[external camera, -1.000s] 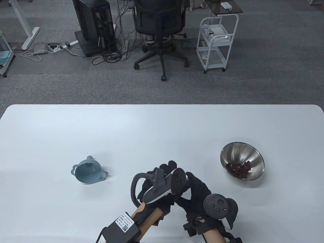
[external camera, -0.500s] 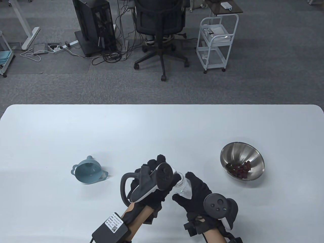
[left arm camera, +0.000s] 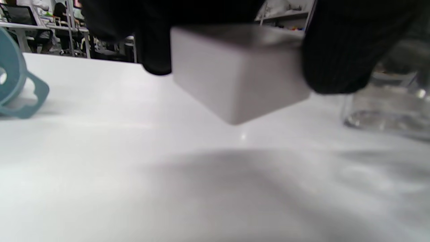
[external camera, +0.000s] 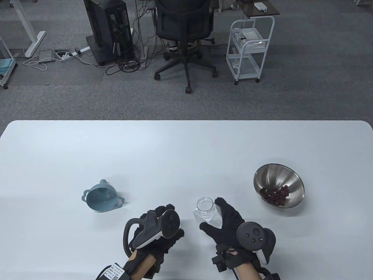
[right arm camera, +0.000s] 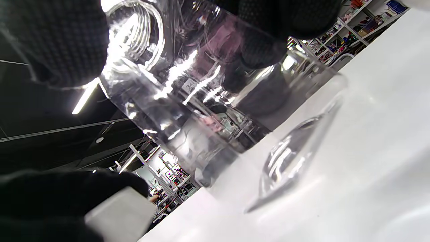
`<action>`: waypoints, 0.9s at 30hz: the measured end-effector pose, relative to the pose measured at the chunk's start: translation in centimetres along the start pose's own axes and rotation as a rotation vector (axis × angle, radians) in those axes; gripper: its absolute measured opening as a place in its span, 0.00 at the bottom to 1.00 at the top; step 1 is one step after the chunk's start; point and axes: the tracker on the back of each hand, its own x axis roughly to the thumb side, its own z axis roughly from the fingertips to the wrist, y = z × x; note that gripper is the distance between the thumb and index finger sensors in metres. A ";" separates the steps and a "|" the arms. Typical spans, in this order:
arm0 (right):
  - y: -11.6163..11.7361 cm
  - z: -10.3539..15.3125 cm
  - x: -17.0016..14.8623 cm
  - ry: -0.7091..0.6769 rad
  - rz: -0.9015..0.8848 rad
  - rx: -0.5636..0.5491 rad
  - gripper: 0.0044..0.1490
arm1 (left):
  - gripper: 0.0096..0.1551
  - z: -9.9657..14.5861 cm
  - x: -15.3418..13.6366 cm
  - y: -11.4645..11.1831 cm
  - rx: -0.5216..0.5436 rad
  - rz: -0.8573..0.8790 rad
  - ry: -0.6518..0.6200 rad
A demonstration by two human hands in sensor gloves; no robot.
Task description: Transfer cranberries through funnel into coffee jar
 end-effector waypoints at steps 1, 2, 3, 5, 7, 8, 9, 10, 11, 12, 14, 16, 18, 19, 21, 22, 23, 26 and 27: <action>0.0 0.0 0.0 -0.001 0.001 0.001 0.61 | 0.53 -0.1 0.1 -0.7 -0.019 -0.002 0.002; 0.0 0.0 0.0 -0.001 0.001 0.001 0.61 | 0.53 -0.1 0.1 -1.1 -0.029 -0.004 0.000; 0.0 0.0 0.0 -0.001 0.001 0.001 0.61 | 0.53 -0.3 0.2 -1.7 -0.045 -0.008 -0.010; 0.0 0.0 0.0 -0.001 0.000 0.001 0.61 | 0.53 -0.3 0.2 -2.4 -0.045 -0.009 -0.019; -0.1 0.0 0.0 0.000 -0.003 -0.001 0.61 | 0.53 -0.4 0.3 -3.0 -0.032 -0.025 -0.036; -0.1 0.0 0.0 0.000 -0.004 -0.001 0.61 | 0.53 -0.4 0.4 -3.2 -0.035 -0.035 -0.044; -0.2 0.0 0.0 0.000 -0.007 -0.002 0.61 | 0.53 -0.5 0.5 -3.4 -0.046 -0.050 -0.053; -0.2 0.0 0.0 0.001 -0.008 -0.002 0.61 | 0.53 -0.5 0.5 -3.5 -0.049 -0.059 -0.057; -0.2 0.0 0.0 0.001 -0.009 -0.003 0.61 | 0.53 -0.5 0.6 -3.6 -0.049 -0.069 -0.062; -0.2 0.0 0.0 0.002 -0.008 -0.004 0.61 | 0.53 -0.5 0.6 -3.7 -0.050 -0.081 -0.066; -0.2 0.1 0.0 0.005 -0.010 -0.007 0.61 | 0.53 -0.5 0.6 -4.0 -0.055 -0.083 -0.070; -0.3 0.1 -0.1 0.008 -0.011 -0.010 0.61 | 0.53 -0.6 0.6 -4.4 -0.072 -0.088 -0.077; -0.4 0.1 -0.1 0.015 -0.016 -0.013 0.61 | 0.53 -0.7 0.6 -4.8 -0.087 -0.091 -0.080; -0.4 0.0 -0.2 0.017 -0.017 -0.015 0.61 | 0.54 -0.7 0.6 -5.1 -0.098 -0.092 -0.083; -0.5 0.0 -0.3 0.023 -0.018 -0.019 0.61 | 0.54 -0.8 0.5 -5.4 -0.114 -0.088 -0.088; -0.6 0.0 -0.3 0.026 -0.020 -0.022 0.61 | 0.54 -0.8 0.5 -5.5 -0.120 -0.089 -0.093; -0.7 0.0 -0.4 0.029 -0.024 -0.025 0.61 | 0.55 -0.9 0.5 -5.5 -0.122 -0.089 -0.097; -1.0 -0.1 -0.5 0.035 -0.043 -0.037 0.61 | 0.56 -0.8 0.2 -5.2 -0.135 -0.030 -0.116; -1.2 -0.2 -0.6 0.037 -0.050 -0.043 0.61 | 0.57 -0.7 -0.1 -4.9 -0.131 0.008 -0.117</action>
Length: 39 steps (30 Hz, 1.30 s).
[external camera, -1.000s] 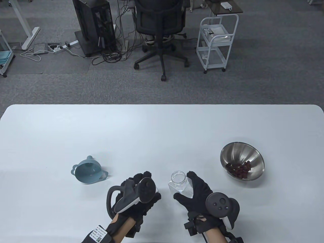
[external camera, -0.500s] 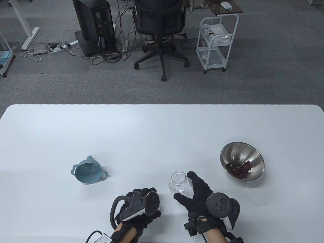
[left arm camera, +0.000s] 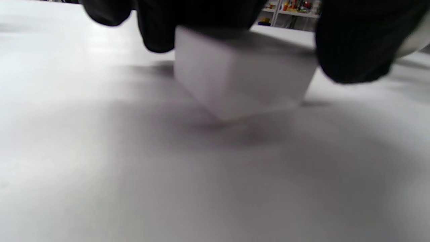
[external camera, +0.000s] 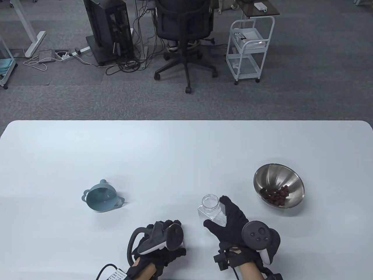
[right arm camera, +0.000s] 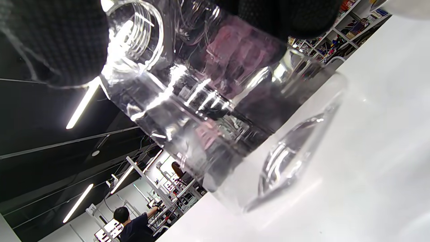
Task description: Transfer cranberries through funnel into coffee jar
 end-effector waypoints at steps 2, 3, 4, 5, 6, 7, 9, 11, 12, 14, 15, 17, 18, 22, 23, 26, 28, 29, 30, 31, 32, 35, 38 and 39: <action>-0.3 -0.2 -0.1 0.009 -0.014 -0.011 0.61 | 0.57 0.4 -0.6 0.6 0.039 0.066 -0.008; -0.4 -0.3 -0.2 0.016 -0.024 -0.017 0.61 | 0.56 0.6 -1.0 1.0 0.068 0.106 -0.013; -0.5 -0.4 -0.2 0.022 -0.031 -0.022 0.61 | 0.56 0.7 -1.3 1.3 0.096 0.151 -0.016; -0.7 -0.7 -0.3 0.033 -0.037 -0.026 0.61 | 0.55 1.0 -1.9 1.7 0.139 0.224 -0.030; -0.7 -0.8 -0.4 0.039 -0.040 -0.029 0.61 | 0.55 1.2 -2.2 1.9 0.169 0.270 -0.036; -0.8 -1.0 -0.4 0.047 -0.041 -0.029 0.61 | 0.55 1.4 -2.6 2.2 0.202 0.322 -0.041; -0.7 -1.5 -0.4 0.064 -0.034 -0.018 0.61 | 0.54 1.9 -3.5 2.7 0.287 0.468 -0.076; -0.3 -2.0 -0.3 0.074 -0.032 -0.006 0.61 | 0.54 2.3 -4.1 2.9 0.357 0.591 -0.097; -0.1 -2.4 -0.2 0.086 -0.029 0.000 0.61 | 0.53 2.4 -4.5 3.0 0.392 0.654 -0.124; 0.4 -2.9 -0.1 0.100 -0.019 0.007 0.61 | 0.53 2.7 -4.9 3.1 0.436 0.737 -0.135; 0.7 -3.3 -0.1 0.109 -0.014 0.009 0.61 | 0.53 2.8 -5.2 3.1 0.459 0.782 -0.147; 1.2 -3.8 0.0 0.127 -0.012 0.013 0.61 | 0.53 2.9 -5.7 3.0 0.488 0.854 -0.149; 1.6 -4.1 0.1 0.139 -0.011 0.012 0.61 | 0.52 2.9 -6.0 3.0 0.495 0.889 -0.147; 2.8 -5.0 0.0 0.175 -0.001 0.024 0.61 | 0.52 2.9 -6.8 2.8 0.492 0.949 -0.126; 3.1 -5.2 -0.1 0.184 0.003 0.027 0.61 | 0.52 2.9 -6.9 2.7 0.489 0.954 -0.122; 4.0 -5.5 -0.5 0.215 -0.007 0.034 0.61 | 0.52 2.9 -7.0 2.7 0.493 0.956 -0.121; 4.7 -5.6 -0.7 0.231 -0.009 0.043 0.61 | 0.52 2.8 -7.0 2.7 0.494 0.956 -0.124; 5.0 -5.6 -0.9 0.238 -0.006 0.049 0.61 | 0.52 2.8 -6.9 2.7 0.494 0.956 -0.124; 5.3 -5.7 -1.0 0.241 -0.001 0.052 0.61 | 0.52 2.8 -6.9 2.7 0.492 0.955 -0.125; 5.6 -5.6 -1.1 0.246 0.006 0.054 0.61 | 0.52 2.8 -7.0 2.7 0.491 0.955 -0.127; 5.9 -5.6 -1.3 0.253 0.002 0.060 0.61 | 0.52 2.8 -7.0 2.7 0.492 0.954 -0.127; 6.6 -5.5 -1.8 0.277 -0.012 0.074 0.61 | 0.52 2.8 -7.0 2.7 0.490 0.953 -0.128; 7.2 -5.4 -2.1 0.283 -0.018 0.086 0.61 | 0.52 2.8 -6.9 2.7 0.488 0.952 -0.130; 7.4 -5.3 -2.2 0.285 -0.016 0.091 0.61 | 0.52 2.8 -6.9 2.7 0.488 0.950 -0.130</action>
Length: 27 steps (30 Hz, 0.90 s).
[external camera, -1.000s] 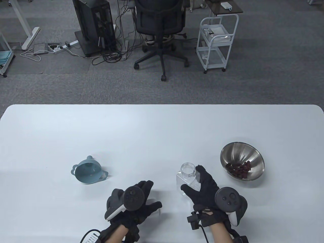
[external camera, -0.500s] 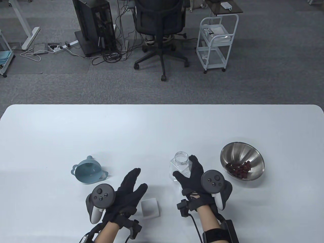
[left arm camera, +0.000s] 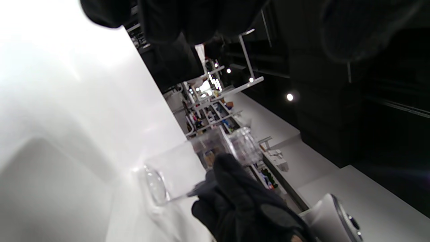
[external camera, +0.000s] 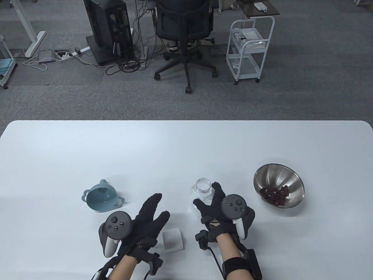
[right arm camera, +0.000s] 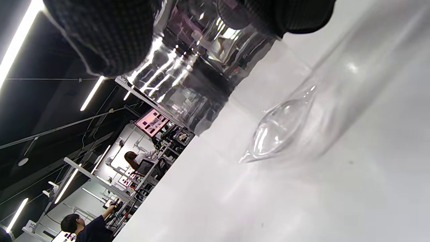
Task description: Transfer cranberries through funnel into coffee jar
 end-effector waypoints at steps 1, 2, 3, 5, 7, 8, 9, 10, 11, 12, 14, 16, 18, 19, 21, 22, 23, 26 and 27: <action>0.1 0.0 0.0 0.000 0.000 0.001 0.61 | 0.52 0.0 0.0 0.0 0.000 -0.001 0.000; 0.2 0.0 0.0 -0.001 0.004 0.004 0.61 | 0.52 0.0 0.0 0.0 -0.001 -0.001 0.000; 0.3 0.1 0.0 -0.002 0.008 0.008 0.61 | 0.52 0.0 0.0 0.0 -0.001 -0.002 0.001; 0.6 0.2 -0.1 -0.007 0.020 0.013 0.61 | 0.52 0.0 0.0 0.0 0.002 -0.007 0.002; 0.7 0.3 -0.2 -0.019 0.032 0.010 0.61 | 0.52 0.0 0.0 0.0 0.005 -0.011 0.002; 0.7 0.4 -0.2 -0.016 0.034 0.008 0.61 | 0.52 0.0 0.0 0.0 0.005 -0.014 0.002; 0.8 0.4 -0.1 -0.017 0.040 0.009 0.62 | 0.52 0.0 0.0 0.1 0.007 -0.023 0.000; 0.8 0.4 -0.1 -0.016 0.047 0.010 0.61 | 0.52 0.0 0.1 0.1 0.009 -0.032 -0.002; 0.7 0.4 -0.1 -0.014 0.058 0.009 0.62 | 0.51 -0.1 0.2 0.2 0.008 -0.051 -0.003; 0.7 0.4 0.0 -0.014 0.070 0.014 0.62 | 0.49 -0.1 0.3 0.3 0.009 -0.065 -0.005; 0.6 0.4 0.0 -0.012 0.093 0.058 0.63 | 0.46 -0.1 0.5 0.7 0.024 -0.089 -0.008; 0.2 0.5 0.1 -0.014 0.101 0.109 0.67 | 0.44 -0.2 0.8 1.5 0.039 -0.138 -0.003; -0.9 0.8 0.4 -0.047 0.112 0.115 0.67 | 0.42 -0.3 1.2 3.1 0.072 -0.212 0.002; -1.4 0.9 0.6 -0.058 0.121 0.123 0.67 | 0.41 -0.2 1.3 3.7 0.083 -0.249 0.006; -2.9 1.3 1.0 -0.108 0.150 0.130 0.66 | 0.40 -0.3 1.3 5.7 0.120 -0.359 0.019; -3.6 1.5 1.1 -0.130 0.163 0.131 0.66 | 0.40 -0.3 1.2 6.7 0.134 -0.409 0.034; -4.3 1.8 1.2 -0.154 0.173 0.138 0.66 | 0.39 -0.4 1.0 7.7 0.154 -0.457 0.055; -6.2 2.8 1.3 -0.215 0.168 0.129 0.66 | 0.41 -0.7 -0.3 10.3 0.175 -0.481 0.120; -6.6 3.1 1.2 -0.225 0.164 0.129 0.66 | 0.41 -0.8 -0.7 10.9 0.186 -0.469 0.139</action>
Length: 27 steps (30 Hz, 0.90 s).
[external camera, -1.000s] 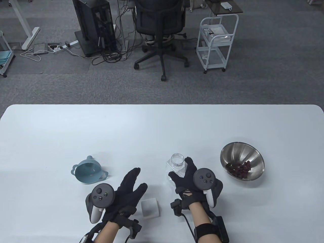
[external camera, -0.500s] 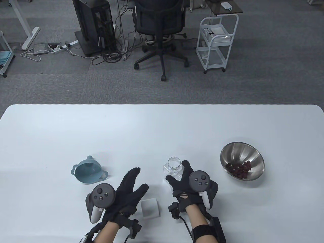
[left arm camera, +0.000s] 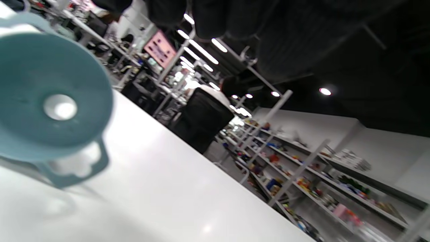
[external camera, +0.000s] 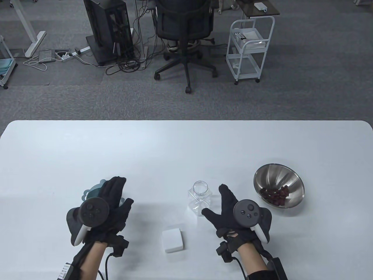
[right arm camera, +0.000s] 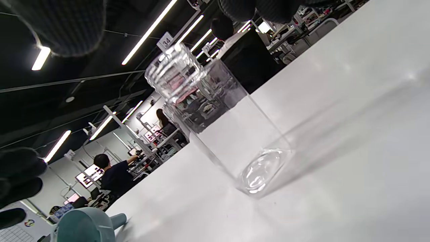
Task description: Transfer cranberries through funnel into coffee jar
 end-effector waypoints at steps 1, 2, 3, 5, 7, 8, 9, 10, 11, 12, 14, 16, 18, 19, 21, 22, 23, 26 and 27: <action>-0.5 0.5 -0.1 -0.016 -0.009 0.000 0.66 | 0.41 -0.4 -0.9 0.4 0.001 -0.004 0.035; -0.7 0.9 -0.3 -0.026 -0.014 -0.002 0.66 | 0.41 -0.7 -1.5 0.6 0.002 -0.014 0.057; -1.0 1.4 -0.5 -0.037 -0.021 -0.004 0.66 | 0.40 -1.1 -2.4 0.9 0.009 -0.029 0.092; -1.4 2.1 -0.9 -0.052 -0.029 -0.006 0.66 | 0.40 -1.7 -3.8 1.1 -0.003 -0.048 0.149; -1.6 2.7 -1.3 -0.066 -0.040 -0.008 0.65 | 0.39 -2.2 -5.0 1.0 -0.022 -0.077 0.199; -1.7 3.0 -1.5 -0.070 -0.046 -0.009 0.65 | 0.40 -2.5 -5.5 0.9 -0.032 -0.097 0.220; -1.7 3.3 -1.7 -0.076 -0.049 -0.009 0.65 | 0.40 -2.7 -6.0 0.7 -0.032 -0.120 0.235; -1.7 3.4 -1.9 -0.080 -0.049 -0.012 0.65 | 0.40 -2.8 -6.2 0.6 -0.032 -0.136 0.241; -1.7 3.6 -2.0 -0.082 -0.047 -0.014 0.65 | 0.40 -3.1 -6.5 0.5 -0.039 -0.169 0.249; -1.7 3.7 -2.1 -0.084 -0.047 -0.016 0.65 | 0.40 -3.2 -6.8 0.4 -0.041 -0.209 0.260; -1.7 3.9 -2.2 -0.086 -0.056 -0.026 0.65 | 0.39 -3.4 -7.1 0.2 -0.018 -0.264 0.275; -1.6 4.1 -2.3 -0.087 -0.067 -0.026 0.65 | 0.38 -3.6 -7.5 0.1 -0.007 -0.285 0.284; -1.5 4.2 -2.4 -0.091 -0.067 -0.024 0.65 | 0.35 -3.8 -7.6 0.0 0.007 -0.297 0.294; -1.5 4.3 -2.3 -0.092 -0.065 -0.025 0.65 | 0.34 -3.9 -7.6 -0.1 0.019 -0.310 0.301; -1.4 4.4 -2.3 -0.094 -0.069 -0.028 0.65 | 0.31 -4.0 -7.6 -0.2 0.044 -0.331 0.302; -1.4 4.4 -2.3 -0.095 -0.069 -0.028 0.65 | 0.29 -4.0 -7.5 -0.2 0.065 -0.344 0.308; -1.4 4.4 -2.3 -0.094 -0.066 -0.031 0.65 | 0.28 -4.0 -7.5 -0.1 0.079 -0.356 0.309; -1.6 4.6 -2.3 -0.097 -0.074 -0.040 0.65 | 0.26 -4.1 -7.4 -0.2 0.081 -0.369 0.322; -1.6 4.6 -2.3 -0.096 -0.076 -0.044 0.65 | 0.25 -4.1 -7.4 -0.2 0.081 -0.374 0.321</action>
